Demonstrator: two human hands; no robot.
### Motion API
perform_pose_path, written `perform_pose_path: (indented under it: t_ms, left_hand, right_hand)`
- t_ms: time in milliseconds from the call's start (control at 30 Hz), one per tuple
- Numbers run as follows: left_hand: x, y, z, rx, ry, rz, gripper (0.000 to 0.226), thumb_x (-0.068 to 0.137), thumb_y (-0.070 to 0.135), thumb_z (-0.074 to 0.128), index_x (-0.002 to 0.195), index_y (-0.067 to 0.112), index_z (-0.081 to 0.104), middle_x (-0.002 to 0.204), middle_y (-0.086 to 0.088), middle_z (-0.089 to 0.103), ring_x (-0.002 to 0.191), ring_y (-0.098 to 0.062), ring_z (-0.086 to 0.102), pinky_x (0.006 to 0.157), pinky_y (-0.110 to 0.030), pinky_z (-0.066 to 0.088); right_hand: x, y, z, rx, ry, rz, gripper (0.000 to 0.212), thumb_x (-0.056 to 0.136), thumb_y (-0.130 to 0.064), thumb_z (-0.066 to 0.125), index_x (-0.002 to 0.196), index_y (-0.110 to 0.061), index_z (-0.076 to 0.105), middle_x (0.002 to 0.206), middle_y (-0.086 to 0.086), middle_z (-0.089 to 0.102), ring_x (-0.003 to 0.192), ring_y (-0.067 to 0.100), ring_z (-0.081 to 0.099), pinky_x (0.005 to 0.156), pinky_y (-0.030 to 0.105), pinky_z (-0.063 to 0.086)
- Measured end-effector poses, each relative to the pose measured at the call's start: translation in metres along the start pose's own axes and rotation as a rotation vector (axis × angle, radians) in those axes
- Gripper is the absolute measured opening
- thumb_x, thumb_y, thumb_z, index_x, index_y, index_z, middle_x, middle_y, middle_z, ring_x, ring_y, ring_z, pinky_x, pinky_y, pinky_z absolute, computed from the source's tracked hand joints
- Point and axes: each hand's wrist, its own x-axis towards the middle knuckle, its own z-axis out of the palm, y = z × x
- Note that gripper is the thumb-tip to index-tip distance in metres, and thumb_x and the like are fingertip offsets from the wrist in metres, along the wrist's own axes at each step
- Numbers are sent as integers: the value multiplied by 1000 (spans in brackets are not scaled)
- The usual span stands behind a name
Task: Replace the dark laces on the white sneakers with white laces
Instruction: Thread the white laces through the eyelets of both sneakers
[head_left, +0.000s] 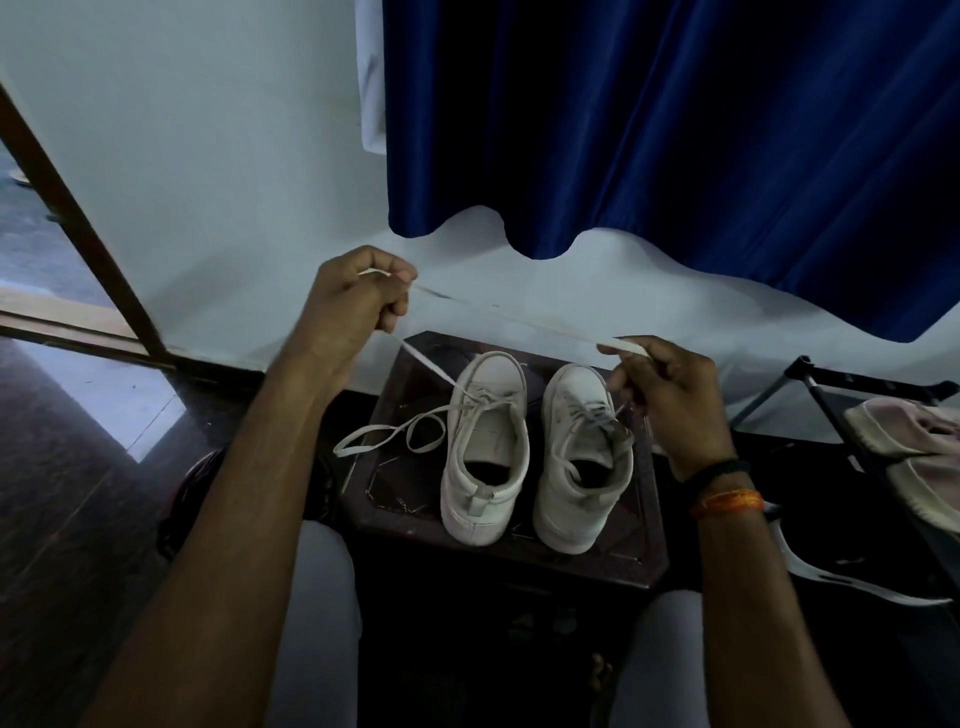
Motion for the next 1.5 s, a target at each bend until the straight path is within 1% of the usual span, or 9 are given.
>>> perform_pose_path:
  t_ms: [167,300,400,467,800,1000,1167,1333,1500]
  left_hand:
    - [-5,-16,7,518,58,-80,13,90,12,60,91,20,69,87,7,69,91,-13,65,87,-32,51]
    - [-14,-16,36,716,-161,173,16,90,23,66,103,31,69,118,10,58,114,-13,51,107,-39,37]
    - [-26,-5,61,461,-483,163,13,97,34,64,108,30,70,104,18,69,86,-4,69,83,-30,57]
    - [-32,-2,73,391,-586,140,20,97,40,64,108,24,69,96,12,71,68,-5,69,68,-21,55]
    - [-29,-15,58,321,-397,146,15,97,24,66,94,14,78,61,2,65,57,-5,58,62,-21,46]
    - [-17,-22,39,366,-390,75,21,81,26,78,100,35,78,94,1,75,88,-22,70,89,-50,57]
    - [-16,-19,43,667,-409,262,64,79,40,83,137,29,60,132,16,45,111,1,50,86,-3,36]
    - [-17,-17,54,658,-480,334,21,86,31,76,107,29,77,98,12,76,90,-2,68,84,-32,55]
    - [-20,-18,63,555,-365,294,7,89,22,76,93,20,81,82,11,76,75,2,69,75,-23,57]
  right_hand:
    - [-3,-8,2,-49,-57,47,18,96,-6,63,90,-18,75,69,6,71,57,13,58,53,28,46]
    - [-6,-18,24,-157,-147,39,8,88,-16,75,88,-23,73,70,2,74,60,13,67,62,35,56]
    - [-7,-27,36,-215,-196,44,23,76,-27,82,93,-28,66,77,-3,75,71,13,73,73,42,61]
    - [-6,-35,42,-179,-253,36,34,77,-10,80,100,-24,61,83,0,76,79,14,74,78,47,62]
    - [-3,-43,48,-256,-193,2,25,80,-10,84,96,-16,66,73,-2,75,65,11,73,66,40,63]
    - [-1,-29,52,-376,-145,-53,11,80,-22,85,83,-22,75,73,-9,73,70,4,70,74,36,61]
    - [-3,-33,62,-322,-176,-92,12,85,-8,78,91,-17,75,80,-9,75,77,0,70,79,25,59]
    - [-2,-34,66,-286,-113,-11,17,84,-18,80,88,-20,64,72,-6,75,69,3,71,63,17,52]
    - [-7,-33,65,-240,-74,-11,7,92,-17,71,91,-15,64,72,-5,75,66,3,71,63,15,52]
